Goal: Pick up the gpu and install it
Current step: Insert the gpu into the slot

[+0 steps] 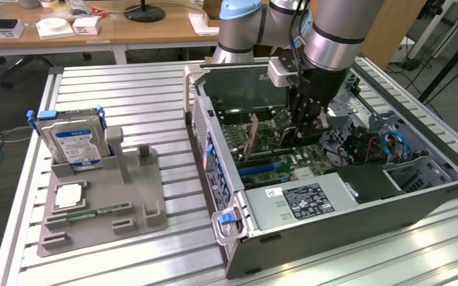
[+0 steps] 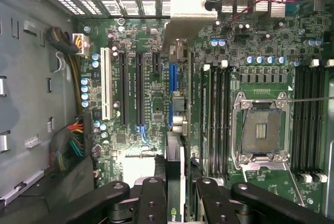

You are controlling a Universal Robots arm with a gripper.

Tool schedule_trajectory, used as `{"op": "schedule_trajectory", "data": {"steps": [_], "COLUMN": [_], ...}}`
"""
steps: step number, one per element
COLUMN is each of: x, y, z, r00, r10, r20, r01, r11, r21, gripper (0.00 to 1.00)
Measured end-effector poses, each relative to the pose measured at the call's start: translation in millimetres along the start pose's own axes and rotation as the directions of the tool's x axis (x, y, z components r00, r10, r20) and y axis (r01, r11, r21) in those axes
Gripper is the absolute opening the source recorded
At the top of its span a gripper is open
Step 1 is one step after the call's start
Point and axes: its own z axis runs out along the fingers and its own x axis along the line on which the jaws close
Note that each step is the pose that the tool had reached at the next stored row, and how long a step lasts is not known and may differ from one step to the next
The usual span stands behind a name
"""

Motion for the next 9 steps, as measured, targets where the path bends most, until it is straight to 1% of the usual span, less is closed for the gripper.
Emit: {"op": "schedule_trajectory", "data": {"steps": [9], "x": [0.5], "y": [5.8], "z": [8.5], "r00": [1.0000], "r10": [0.000], "r20": [0.0000], "r01": [0.000], "r11": [1.0000], "r21": [0.0000], "gripper": [0.27]}}
